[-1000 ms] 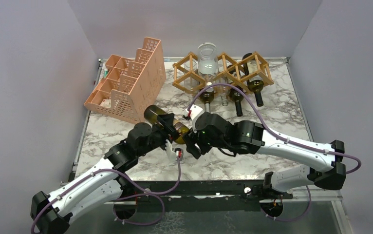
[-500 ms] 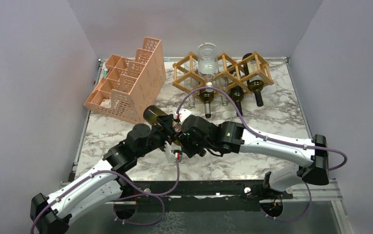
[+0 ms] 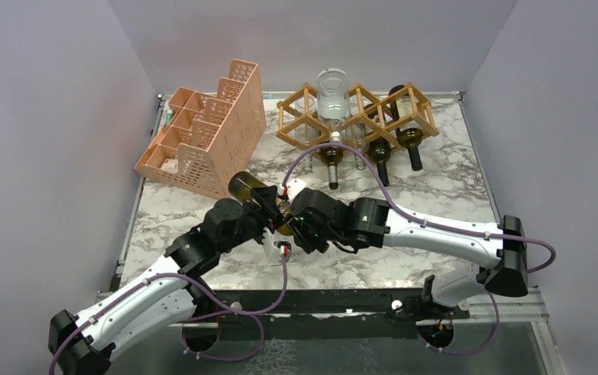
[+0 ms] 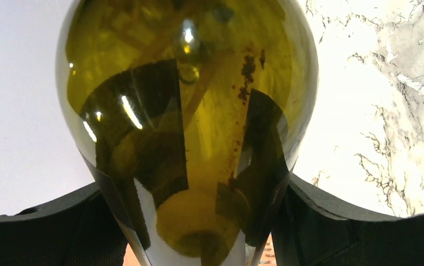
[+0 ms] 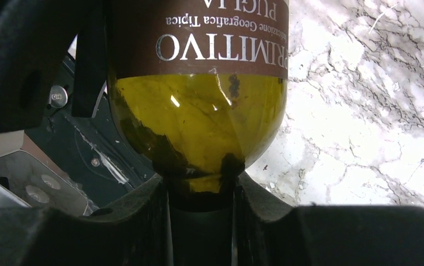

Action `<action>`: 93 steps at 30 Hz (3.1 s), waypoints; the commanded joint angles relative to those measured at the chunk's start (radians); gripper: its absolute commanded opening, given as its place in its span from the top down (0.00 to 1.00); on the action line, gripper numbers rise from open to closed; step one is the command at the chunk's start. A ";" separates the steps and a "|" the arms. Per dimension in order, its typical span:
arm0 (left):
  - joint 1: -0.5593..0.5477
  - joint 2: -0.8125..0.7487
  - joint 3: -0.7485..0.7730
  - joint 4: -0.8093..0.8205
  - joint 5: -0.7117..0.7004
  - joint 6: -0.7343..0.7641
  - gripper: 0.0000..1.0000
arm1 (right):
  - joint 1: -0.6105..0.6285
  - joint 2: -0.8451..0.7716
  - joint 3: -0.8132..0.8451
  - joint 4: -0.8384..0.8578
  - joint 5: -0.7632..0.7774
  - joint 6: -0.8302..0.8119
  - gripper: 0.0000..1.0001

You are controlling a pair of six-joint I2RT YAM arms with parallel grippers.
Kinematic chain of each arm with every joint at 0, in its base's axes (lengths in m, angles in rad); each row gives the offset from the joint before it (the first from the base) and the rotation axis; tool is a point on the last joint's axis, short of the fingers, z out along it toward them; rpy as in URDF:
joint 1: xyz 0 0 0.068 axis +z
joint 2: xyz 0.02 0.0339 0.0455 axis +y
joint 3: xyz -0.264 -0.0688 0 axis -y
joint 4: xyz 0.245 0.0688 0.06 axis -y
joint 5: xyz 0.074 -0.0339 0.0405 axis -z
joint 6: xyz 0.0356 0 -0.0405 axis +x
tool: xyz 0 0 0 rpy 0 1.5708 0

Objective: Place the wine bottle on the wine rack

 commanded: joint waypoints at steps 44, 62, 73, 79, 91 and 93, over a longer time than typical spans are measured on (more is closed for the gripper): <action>-0.007 0.031 0.306 0.172 -0.407 -1.421 0.01 | -0.307 -0.237 0.064 0.389 0.470 -0.203 0.99; -0.008 0.161 0.294 0.093 -0.264 -1.606 0.01 | -0.881 -0.130 0.070 0.321 0.079 -0.128 0.99; -0.008 0.217 0.331 0.008 -0.284 -1.607 0.01 | -0.923 -0.045 0.056 0.272 0.012 -0.169 0.99; -0.007 0.255 0.368 -0.039 -0.409 -1.716 0.01 | -0.922 -0.036 0.045 0.224 0.032 -0.176 0.99; -0.006 0.227 0.372 -0.035 -0.403 -1.661 0.01 | -0.923 0.003 0.041 0.203 0.031 -0.202 0.69; -0.007 0.208 0.362 -0.021 -0.377 -1.645 0.01 | -0.923 0.008 0.042 0.200 0.034 -0.202 0.63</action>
